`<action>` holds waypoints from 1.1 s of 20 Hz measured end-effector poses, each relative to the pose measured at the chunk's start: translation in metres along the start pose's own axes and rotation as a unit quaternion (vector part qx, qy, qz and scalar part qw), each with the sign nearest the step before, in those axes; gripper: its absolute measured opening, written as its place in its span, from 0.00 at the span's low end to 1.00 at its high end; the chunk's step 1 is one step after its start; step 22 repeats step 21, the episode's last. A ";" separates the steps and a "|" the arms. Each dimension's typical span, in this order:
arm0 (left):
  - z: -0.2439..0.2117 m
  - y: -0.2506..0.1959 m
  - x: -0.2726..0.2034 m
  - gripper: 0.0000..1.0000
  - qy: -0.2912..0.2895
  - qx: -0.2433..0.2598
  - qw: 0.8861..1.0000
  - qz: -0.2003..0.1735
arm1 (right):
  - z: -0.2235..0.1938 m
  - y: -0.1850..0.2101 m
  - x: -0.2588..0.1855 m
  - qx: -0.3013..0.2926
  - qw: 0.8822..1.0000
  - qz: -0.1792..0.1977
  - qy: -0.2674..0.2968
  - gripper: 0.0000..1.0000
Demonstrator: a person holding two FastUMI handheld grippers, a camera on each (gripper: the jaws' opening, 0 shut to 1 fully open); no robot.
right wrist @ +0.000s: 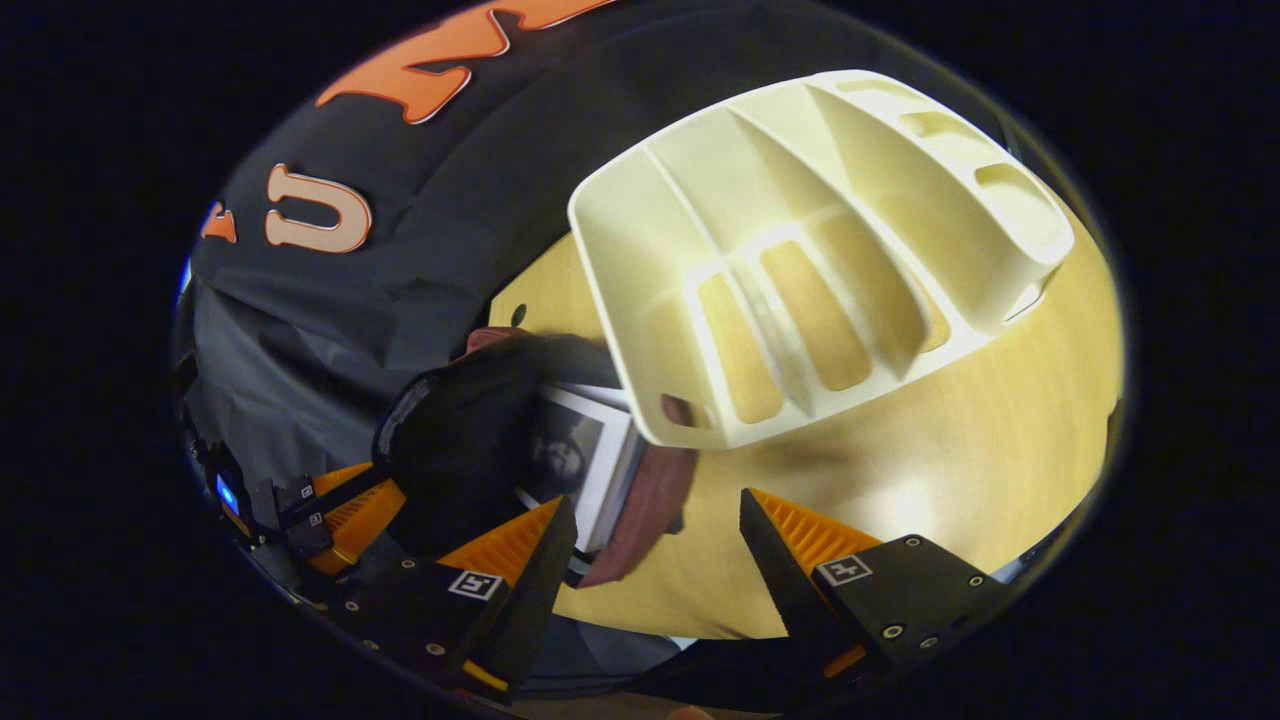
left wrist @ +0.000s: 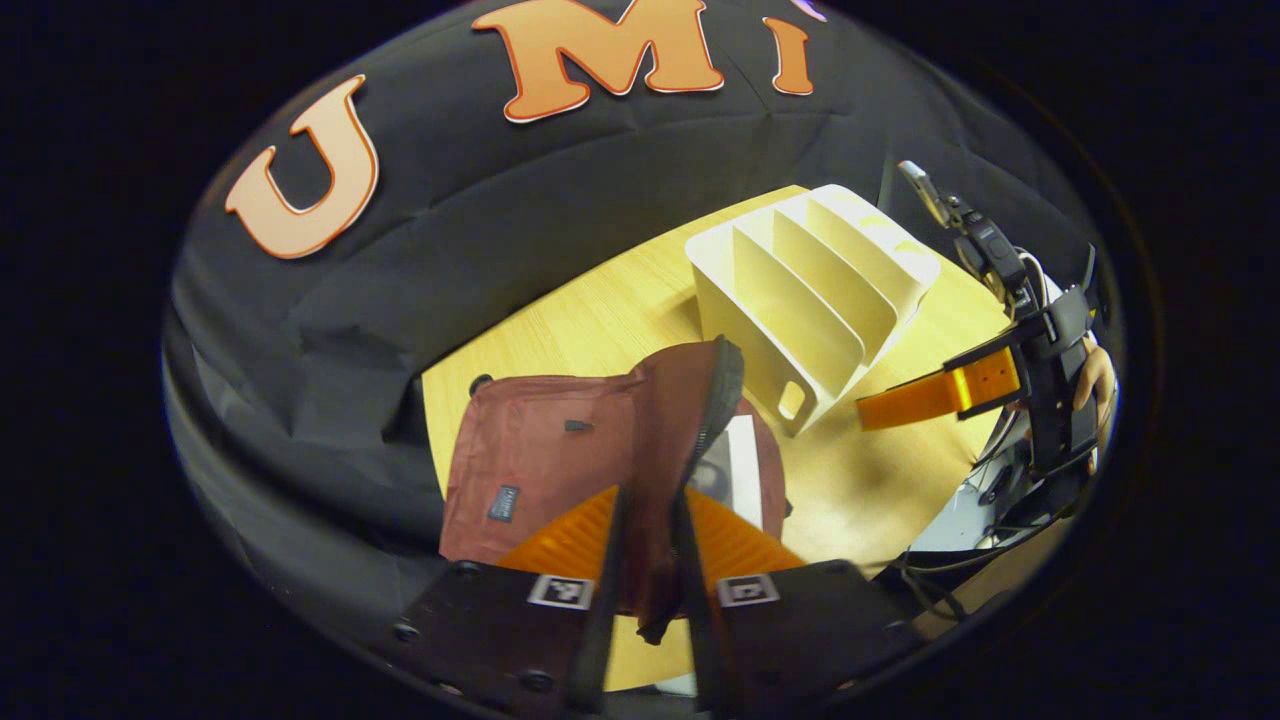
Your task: Open the schoolbag, grab two books from the bookshelf and put them into the schoolbag.
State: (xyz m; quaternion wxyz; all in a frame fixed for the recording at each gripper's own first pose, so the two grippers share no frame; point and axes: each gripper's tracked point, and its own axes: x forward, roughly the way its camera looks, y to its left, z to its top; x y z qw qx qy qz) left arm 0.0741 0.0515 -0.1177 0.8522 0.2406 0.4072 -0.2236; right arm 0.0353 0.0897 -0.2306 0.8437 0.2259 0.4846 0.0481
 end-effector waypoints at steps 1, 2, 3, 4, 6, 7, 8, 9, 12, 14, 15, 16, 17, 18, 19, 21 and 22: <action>0.000 -0.007 0.004 0.62 -0.002 -0.012 1.000 -0.002 | 0.006 -0.016 -0.009 -0.002 1.000 -0.010 -0.004 0.98; 0.002 -0.018 0.006 0.81 -0.008 -0.029 1.000 -0.010 | 0.012 -0.032 -0.021 -0.003 1.000 -0.018 -0.008 0.98; 0.006 -0.029 0.008 1.00 -0.016 -0.046 0.999 -0.014 | 0.018 -0.045 -0.031 -0.004 1.000 -0.025 -0.009 0.97; 0.006 -0.038 0.011 1.00 -0.022 -0.061 0.998 -0.013 | 0.023 -0.059 -0.039 -0.010 0.999 -0.032 -0.011 0.98; 0.027 -0.048 0.010 0.97 -0.051 -0.087 0.995 0.011 | 0.035 -0.081 -0.055 -0.036 0.998 -0.049 -0.019 0.98; 0.042 -0.048 0.008 0.98 -0.075 -0.100 0.992 0.029 | 0.044 -0.089 -0.065 -0.053 0.996 -0.058 -0.030 0.98; 0.056 -0.050 0.007 0.98 -0.100 -0.112 0.988 0.043 | 0.057 -0.092 -0.076 -0.070 0.995 -0.061 -0.045 0.98; 0.071 -0.051 0.001 0.98 -0.122 -0.124 0.983 0.053 | 0.070 -0.093 -0.089 -0.085 0.993 -0.061 -0.061 0.98; 0.111 -0.065 -0.015 0.99 -0.193 -0.141 0.969 0.060 | 0.107 -0.084 -0.127 -0.122 0.983 -0.055 -0.127 0.98; 0.135 -0.069 -0.024 0.99 -0.243 -0.136 0.957 0.077 | 0.133 -0.078 -0.153 -0.156 0.968 -0.055 -0.189 0.98; 0.143 -0.071 -0.029 1.00 -0.265 -0.130 0.952 0.084 | 0.145 -0.074 -0.172 -0.172 0.958 -0.055 -0.222 0.98; 0.151 -0.070 -0.037 1.00 -0.284 -0.126 0.946 0.092 | 0.154 -0.068 -0.187 -0.182 0.950 -0.050 -0.250 0.98; 0.162 -0.070 -0.045 0.98 -0.305 -0.123 0.939 0.098 | 0.161 -0.063 -0.196 -0.188 0.942 -0.046 -0.276 0.98; 0.170 -0.073 -0.051 1.00 -0.323 -0.126 0.932 0.101 | 0.168 -0.063 -0.209 -0.190 0.933 -0.044 -0.302 0.97; 0.178 -0.076 -0.060 0.98 -0.338 -0.130 0.927 0.098 | 0.174 -0.061 -0.225 -0.193 0.924 -0.043 -0.327 0.97; 0.190 -0.084 -0.059 0.98 -0.362 -0.142 0.917 0.088 | 0.186 -0.057 -0.247 -0.205 0.903 -0.051 -0.375 0.97; 0.190 -0.084 -0.059 0.98 -0.362 -0.142 0.917 0.088 | 0.186 -0.057 -0.247 -0.205 0.903 -0.051 -0.375 0.97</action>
